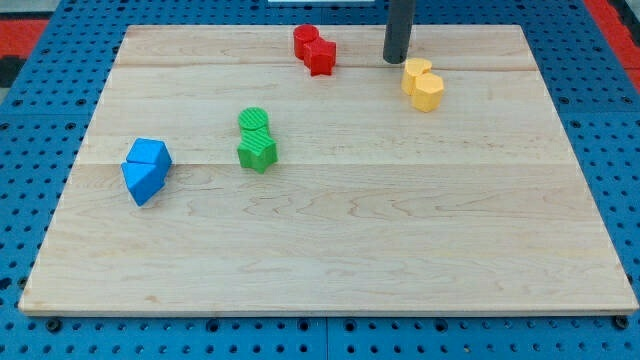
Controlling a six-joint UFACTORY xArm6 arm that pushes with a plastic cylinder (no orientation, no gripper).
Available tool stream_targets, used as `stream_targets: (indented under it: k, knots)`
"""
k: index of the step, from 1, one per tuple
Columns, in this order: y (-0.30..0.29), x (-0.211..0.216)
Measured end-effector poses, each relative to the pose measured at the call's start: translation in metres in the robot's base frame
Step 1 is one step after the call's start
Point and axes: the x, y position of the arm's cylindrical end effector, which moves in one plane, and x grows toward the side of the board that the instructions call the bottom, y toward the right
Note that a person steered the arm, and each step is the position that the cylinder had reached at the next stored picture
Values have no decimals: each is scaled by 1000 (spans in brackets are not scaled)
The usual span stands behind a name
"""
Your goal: Slightly move the green circle along with green star to the bottom of the board
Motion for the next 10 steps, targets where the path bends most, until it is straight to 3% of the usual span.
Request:
stream_targets:
  k: [2,3,4,6,7,9,10]
  knots:
    - [-65,10]
    - [-68,71]
    - [-81,81]
    - [-196,81]
    - [-194,132]
    - [-259,204]
    - [-229,259]
